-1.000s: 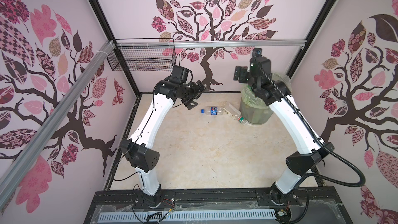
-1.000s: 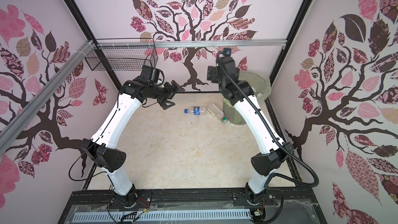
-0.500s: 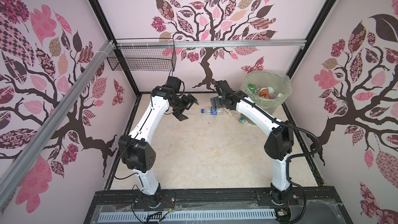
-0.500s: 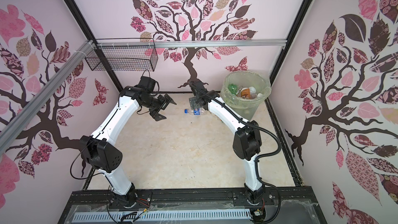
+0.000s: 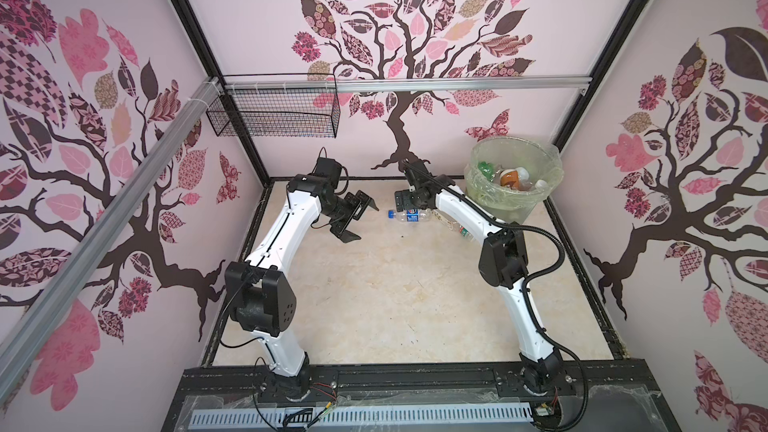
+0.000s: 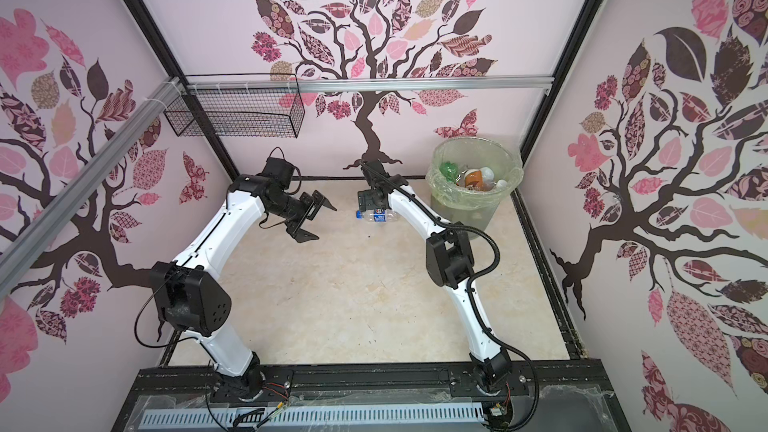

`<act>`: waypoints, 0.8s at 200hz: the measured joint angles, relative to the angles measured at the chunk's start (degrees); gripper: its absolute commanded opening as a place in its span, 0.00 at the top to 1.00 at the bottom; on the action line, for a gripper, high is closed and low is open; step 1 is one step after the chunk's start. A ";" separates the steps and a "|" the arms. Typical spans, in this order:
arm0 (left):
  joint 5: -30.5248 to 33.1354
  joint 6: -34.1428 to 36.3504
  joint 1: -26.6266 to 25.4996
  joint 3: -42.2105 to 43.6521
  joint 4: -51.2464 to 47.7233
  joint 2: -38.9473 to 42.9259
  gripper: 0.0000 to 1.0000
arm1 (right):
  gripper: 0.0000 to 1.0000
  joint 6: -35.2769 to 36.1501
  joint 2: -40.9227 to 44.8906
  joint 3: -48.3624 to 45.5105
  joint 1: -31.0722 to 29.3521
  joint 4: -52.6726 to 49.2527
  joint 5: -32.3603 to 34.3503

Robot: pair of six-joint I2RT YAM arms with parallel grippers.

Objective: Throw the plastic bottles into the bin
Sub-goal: 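Move right gripper from the bin toward the Pepsi bottle while left gripper lowers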

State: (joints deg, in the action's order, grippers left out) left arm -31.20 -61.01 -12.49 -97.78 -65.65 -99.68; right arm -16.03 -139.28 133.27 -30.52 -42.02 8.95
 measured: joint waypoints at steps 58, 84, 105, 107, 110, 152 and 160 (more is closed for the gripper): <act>-2.19 0.61 0.17 4.57 0.57 1.57 0.02 | 0.00 -1.18 -6.95 3.21 2.84 0.68 -3.93; -2.34 0.87 0.42 5.27 0.48 2.19 0.02 | 0.00 -1.68 -7.37 3.21 3.96 0.94 -5.90; -2.34 0.87 0.52 5.27 0.52 2.25 0.02 | 0.00 -2.19 -7.32 2.54 4.59 1.31 -7.39; -2.34 0.87 0.52 5.27 0.52 2.25 0.02 | 0.00 -2.19 -7.30 2.34 4.63 1.49 -7.56; -2.34 0.87 0.52 5.27 0.52 2.23 0.02 | 0.01 -2.23 -7.19 2.03 4.61 1.68 -7.80; -2.27 0.85 0.55 5.27 0.52 2.23 0.02 | 0.00 -2.67 -6.69 -3.37 2.89 2.62 -9.18; -2.25 0.85 0.57 5.27 0.55 2.23 0.02 | 0.01 -2.67 -6.01 -4.11 2.38 2.40 -9.68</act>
State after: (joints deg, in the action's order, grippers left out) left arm -33.45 -60.16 -11.92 -92.51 -65.10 -97.45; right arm -18.70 -145.29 129.16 -28.14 -39.62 -0.73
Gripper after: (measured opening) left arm 0.981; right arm 0.995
